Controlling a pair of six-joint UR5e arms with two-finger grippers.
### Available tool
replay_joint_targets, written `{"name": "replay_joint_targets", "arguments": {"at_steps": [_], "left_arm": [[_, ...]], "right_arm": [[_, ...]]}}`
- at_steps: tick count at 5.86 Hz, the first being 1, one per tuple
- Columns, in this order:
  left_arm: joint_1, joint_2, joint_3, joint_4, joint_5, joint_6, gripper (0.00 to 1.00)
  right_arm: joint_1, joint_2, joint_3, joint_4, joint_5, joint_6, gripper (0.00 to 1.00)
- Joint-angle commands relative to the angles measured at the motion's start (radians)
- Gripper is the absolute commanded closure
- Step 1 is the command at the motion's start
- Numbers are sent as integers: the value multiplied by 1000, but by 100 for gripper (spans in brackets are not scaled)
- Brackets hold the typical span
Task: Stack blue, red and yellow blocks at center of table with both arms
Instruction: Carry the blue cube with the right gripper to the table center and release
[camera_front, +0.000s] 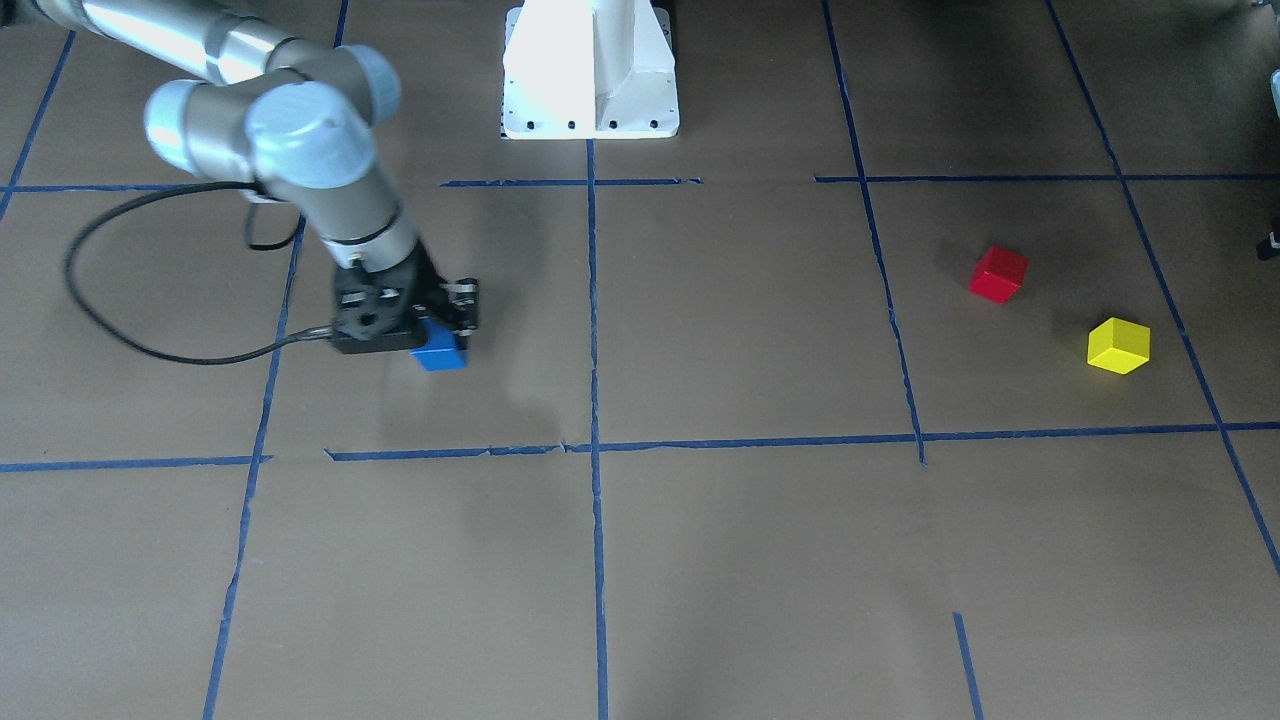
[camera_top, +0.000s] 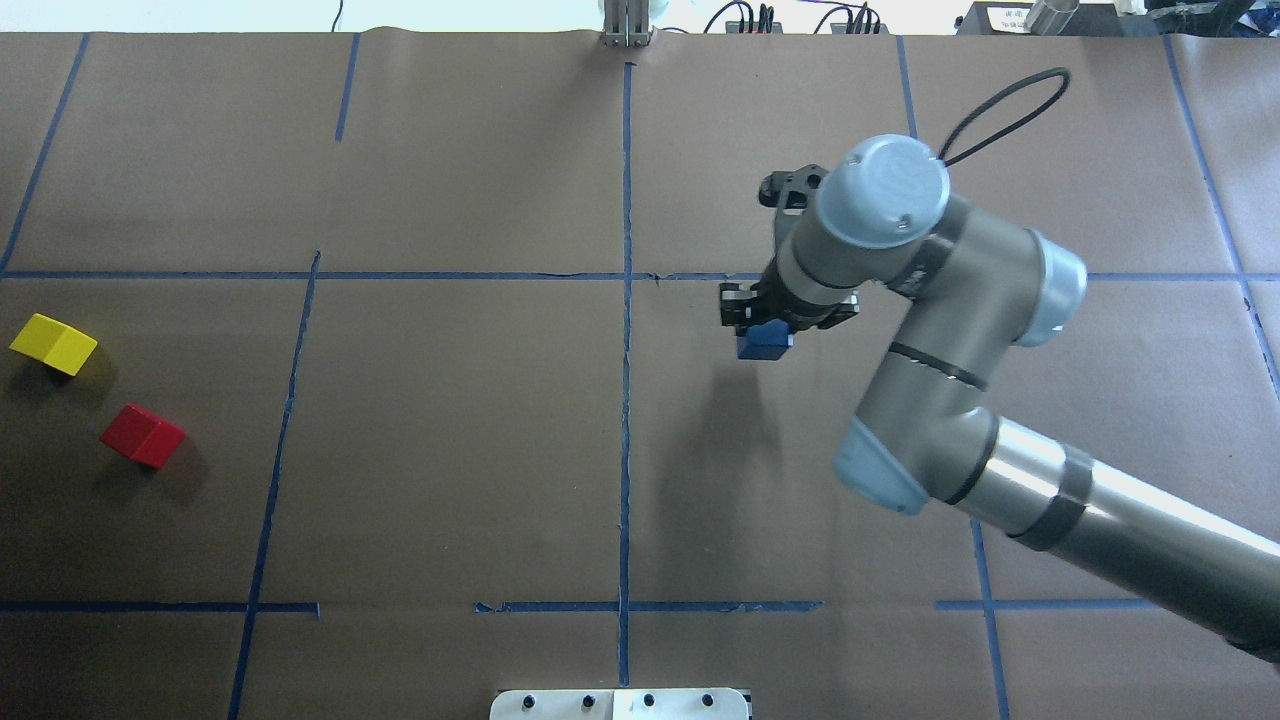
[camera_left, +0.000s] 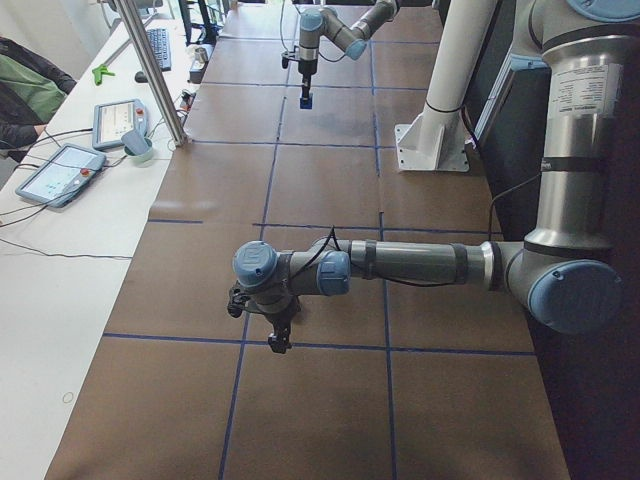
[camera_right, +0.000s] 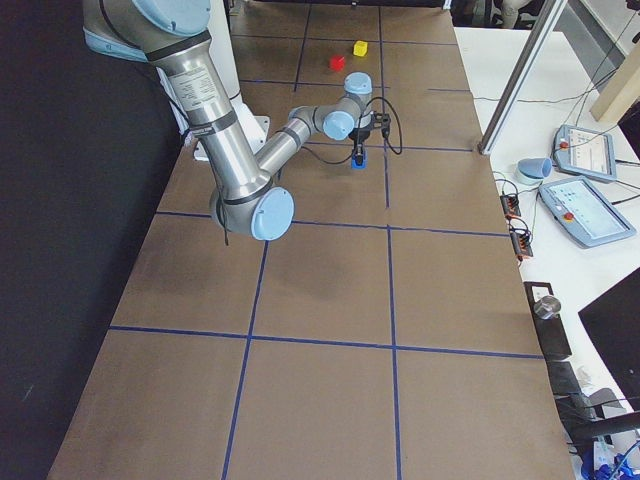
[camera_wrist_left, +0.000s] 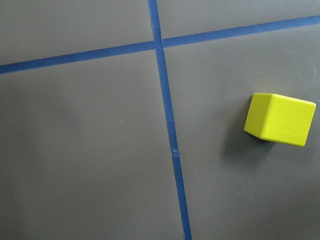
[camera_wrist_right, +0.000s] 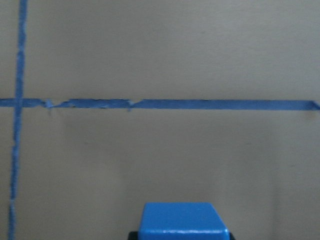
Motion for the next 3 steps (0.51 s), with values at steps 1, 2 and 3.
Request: {"name": "replay_joint_targets", "arguments": {"at_steps": [1,2,3], "left_arm": [[0,0,1,1,0,0,0],[0,0,1,1,0,0,0],[0,0,2,1,0,0,0]], "right_arm": [[-121,220,-202,-21,-103,105,95],[-159,224,-212,-21,-123,104,90],[-164,220,-214,-21,-128,98,78]]}}
